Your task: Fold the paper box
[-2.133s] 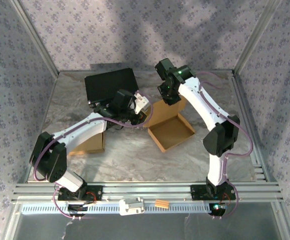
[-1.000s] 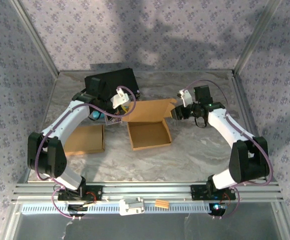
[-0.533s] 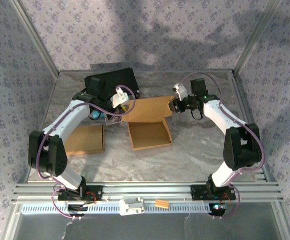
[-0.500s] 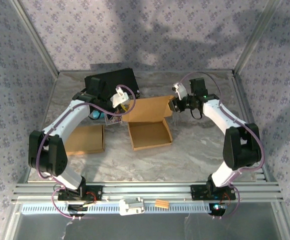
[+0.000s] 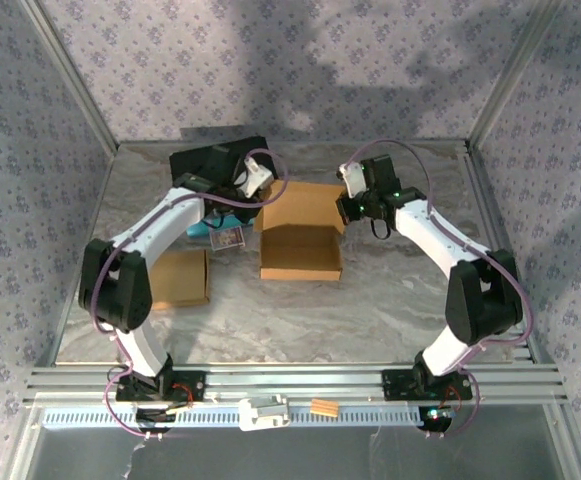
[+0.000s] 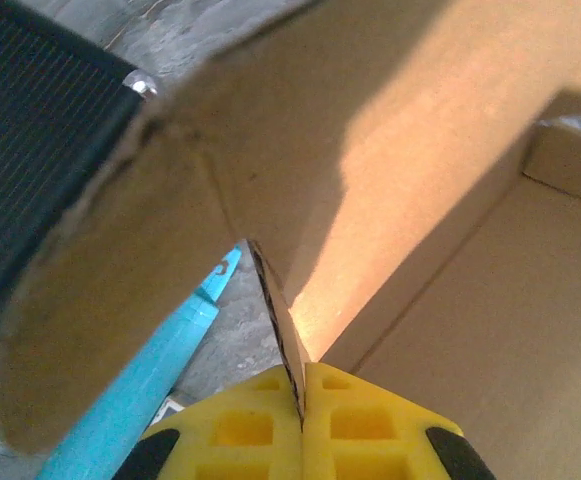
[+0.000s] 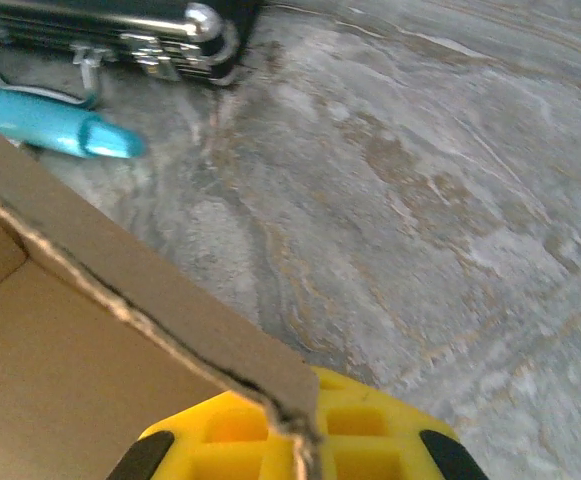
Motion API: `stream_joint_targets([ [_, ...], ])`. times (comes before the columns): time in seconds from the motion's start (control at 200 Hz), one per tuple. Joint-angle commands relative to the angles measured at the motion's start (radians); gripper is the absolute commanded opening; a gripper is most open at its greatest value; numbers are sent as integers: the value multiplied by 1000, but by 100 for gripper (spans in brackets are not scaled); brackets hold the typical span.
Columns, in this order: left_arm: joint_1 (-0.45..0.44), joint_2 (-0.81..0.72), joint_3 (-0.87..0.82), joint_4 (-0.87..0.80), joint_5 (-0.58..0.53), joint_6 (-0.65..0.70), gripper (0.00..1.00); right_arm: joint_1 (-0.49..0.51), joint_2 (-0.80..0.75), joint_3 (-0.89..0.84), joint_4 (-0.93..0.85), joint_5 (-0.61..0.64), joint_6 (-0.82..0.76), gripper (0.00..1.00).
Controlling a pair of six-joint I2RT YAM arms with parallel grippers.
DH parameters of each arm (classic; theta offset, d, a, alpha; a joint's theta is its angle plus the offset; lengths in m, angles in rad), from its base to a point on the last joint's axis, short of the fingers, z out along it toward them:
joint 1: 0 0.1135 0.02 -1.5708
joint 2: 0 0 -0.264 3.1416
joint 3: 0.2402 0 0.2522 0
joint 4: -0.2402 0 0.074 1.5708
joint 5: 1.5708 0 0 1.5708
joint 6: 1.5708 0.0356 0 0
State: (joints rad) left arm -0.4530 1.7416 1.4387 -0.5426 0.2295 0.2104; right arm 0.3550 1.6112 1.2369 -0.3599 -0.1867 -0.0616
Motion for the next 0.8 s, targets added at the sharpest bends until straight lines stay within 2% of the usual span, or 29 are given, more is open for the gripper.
stream_joint_targets([
  [0.0,-67,41,70,-19,-57,-171,0,44,-64,3,11,105,126,0],
  [0.26,-125,74,112,7,-186,-313,0,47,-57,34,-69,163,173,0],
  [0.365,-140,76,104,38,-195,-341,0,44,-57,31,-83,162,191,0],
  [0.49,-148,87,109,30,-201,-333,0,20,-49,23,-103,123,187,5],
  [0.58,-147,83,104,28,-211,-328,0,-7,-46,29,-121,46,179,10],
  [0.8,-150,88,111,18,-208,-321,0,-17,-48,31,-158,8,158,18],
])
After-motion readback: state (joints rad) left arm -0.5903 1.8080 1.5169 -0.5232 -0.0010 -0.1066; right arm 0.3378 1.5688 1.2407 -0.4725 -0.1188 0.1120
